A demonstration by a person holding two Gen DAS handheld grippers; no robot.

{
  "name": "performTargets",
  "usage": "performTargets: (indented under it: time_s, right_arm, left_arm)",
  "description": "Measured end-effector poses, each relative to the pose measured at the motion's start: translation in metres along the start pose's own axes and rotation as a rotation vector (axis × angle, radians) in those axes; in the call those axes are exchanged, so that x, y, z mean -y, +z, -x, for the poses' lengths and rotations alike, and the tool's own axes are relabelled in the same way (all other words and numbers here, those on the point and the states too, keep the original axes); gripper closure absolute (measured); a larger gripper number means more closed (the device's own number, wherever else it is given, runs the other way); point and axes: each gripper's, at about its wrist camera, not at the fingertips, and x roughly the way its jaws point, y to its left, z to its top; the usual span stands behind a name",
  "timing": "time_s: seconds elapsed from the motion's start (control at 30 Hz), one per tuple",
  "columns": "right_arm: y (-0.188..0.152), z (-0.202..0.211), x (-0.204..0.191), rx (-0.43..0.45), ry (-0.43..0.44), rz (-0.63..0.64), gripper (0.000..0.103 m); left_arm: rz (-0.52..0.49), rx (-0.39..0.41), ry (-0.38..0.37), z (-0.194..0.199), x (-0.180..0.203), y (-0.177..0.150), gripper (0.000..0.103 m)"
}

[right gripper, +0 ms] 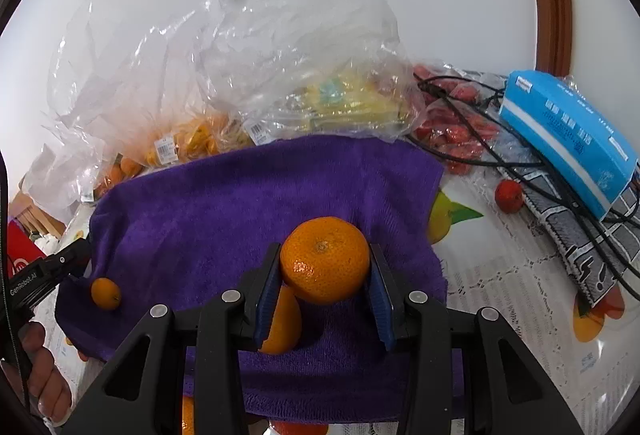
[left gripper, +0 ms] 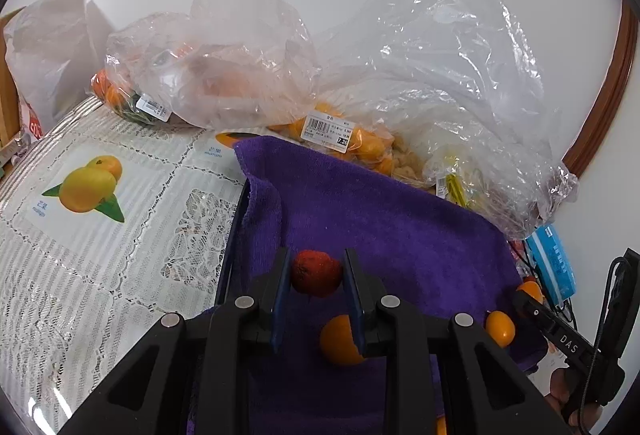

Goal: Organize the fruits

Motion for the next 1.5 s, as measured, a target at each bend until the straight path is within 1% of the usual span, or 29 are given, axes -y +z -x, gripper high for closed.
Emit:
performTargets:
  time_s: [0.27, 0.5, 0.7, 0.87, 0.9, 0.97, 1.0, 1.03, 1.17, 1.37, 1.5]
  right_arm:
    - [-0.003, -0.005, -0.008, -0.009, -0.009, 0.033, 0.062]
    - [-0.006, -0.01, -0.011, -0.023, -0.017, 0.045, 0.062]
    - [-0.007, -0.01, -0.014, -0.027, -0.021, 0.059, 0.062]
    - [-0.006, -0.01, -0.013, -0.027, -0.026, 0.055, 0.06]
    - [-0.006, -0.009, -0.012, -0.024, -0.025, 0.055, 0.06]
    - [-0.006, -0.007, -0.013, -0.019, -0.025, 0.058, 0.06]
    - [-0.006, -0.006, -0.014, -0.017, -0.028, 0.063, 0.06]
    - [-0.006, -0.003, -0.015, -0.009, -0.035, 0.072, 0.06]
    - [-0.005, 0.006, -0.018, 0.031, -0.04, 0.09, 0.051]
    - [-0.004, 0.011, -0.021, 0.052, -0.039, 0.097, 0.05]
    - [-0.006, 0.011, -0.03, 0.055, -0.061, 0.134, 0.049]
  left_arm:
    - [-0.003, -0.043, 0.011, -0.011, 0.002, -0.001, 0.079]
    - [-0.035, -0.047, 0.042, -0.015, 0.009, -0.003, 0.079]
    - [-0.046, -0.04, 0.037, -0.013, 0.01, -0.003, 0.079]
    - [-0.044, -0.034, 0.016, -0.009, 0.01, -0.002, 0.079]
    - [-0.047, -0.029, 0.013, -0.007, 0.01, -0.002, 0.078]
    - [-0.051, -0.02, 0.009, -0.004, 0.01, -0.001, 0.07]
    - [-0.052, -0.014, 0.004, -0.002, 0.011, -0.001, 0.064]
    - [-0.054, -0.008, 0.0, -0.001, 0.011, -0.001, 0.062]
    - [-0.057, -0.005, 0.0, 0.001, 0.013, -0.001, 0.061]
    - [-0.061, 0.002, 0.001, 0.003, 0.014, -0.001, 0.06]
    - [-0.069, 0.012, -0.004, 0.004, 0.016, -0.002, 0.058]
